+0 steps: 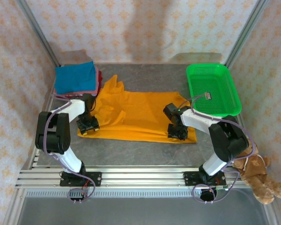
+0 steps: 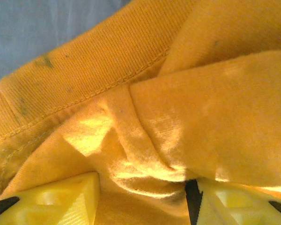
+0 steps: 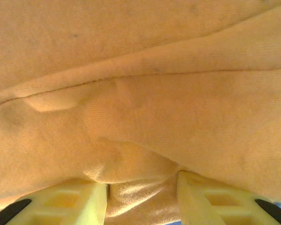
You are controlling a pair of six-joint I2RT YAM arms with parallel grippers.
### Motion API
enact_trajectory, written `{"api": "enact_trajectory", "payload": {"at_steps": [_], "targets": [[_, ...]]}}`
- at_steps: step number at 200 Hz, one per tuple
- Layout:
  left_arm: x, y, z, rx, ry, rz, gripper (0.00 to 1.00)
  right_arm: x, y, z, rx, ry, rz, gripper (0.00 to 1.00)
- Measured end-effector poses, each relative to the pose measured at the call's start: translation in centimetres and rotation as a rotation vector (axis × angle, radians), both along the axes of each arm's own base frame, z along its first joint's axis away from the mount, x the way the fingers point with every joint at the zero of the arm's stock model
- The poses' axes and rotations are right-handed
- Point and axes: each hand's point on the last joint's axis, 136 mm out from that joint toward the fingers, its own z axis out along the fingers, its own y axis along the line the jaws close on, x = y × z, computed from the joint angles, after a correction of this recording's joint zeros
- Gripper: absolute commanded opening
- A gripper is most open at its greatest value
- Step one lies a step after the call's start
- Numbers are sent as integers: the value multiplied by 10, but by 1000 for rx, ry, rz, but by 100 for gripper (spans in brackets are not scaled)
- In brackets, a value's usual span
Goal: Fold and stack the t-shirts
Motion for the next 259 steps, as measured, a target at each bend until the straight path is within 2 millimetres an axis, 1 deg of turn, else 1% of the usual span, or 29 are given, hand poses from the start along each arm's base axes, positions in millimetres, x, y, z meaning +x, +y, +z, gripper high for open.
{"api": "enact_trajectory", "payload": {"at_steps": [23,37,56,69,89,105,119,131,144,174,198,220,242,259], "targets": [[-19,-5,0,-23,-4,57,54,-19,2,3,-10,41,44,43],[-29,-6,3,-23,-8,83,55,-29,3,8,-16,60,66,44],[-27,-12,15,-22,-49,83,56,-33,0,23,-11,47,69,44],[-20,-16,29,-23,-82,73,56,-29,2,34,3,23,68,45],[3,-21,52,-31,-159,63,56,-18,11,46,31,-15,68,45],[20,-24,66,-37,-211,56,56,-12,16,49,43,-27,68,45],[32,-29,70,-43,-227,42,56,-6,21,46,48,-25,69,45],[40,-35,67,-48,-219,27,56,-2,25,41,50,-19,69,45],[44,-42,56,-54,-194,13,56,2,29,35,52,-8,69,45],[44,-50,33,-70,-145,6,56,4,36,23,70,16,68,45],[36,-48,17,-64,-109,24,57,3,40,19,92,18,68,45],[21,-47,-3,-58,-67,39,57,-3,38,12,94,38,67,45],[19,-47,-5,-63,-87,58,57,-12,34,1,84,75,65,45],[17,-46,-5,-64,-111,67,57,-15,34,1,89,82,65,45]]}}
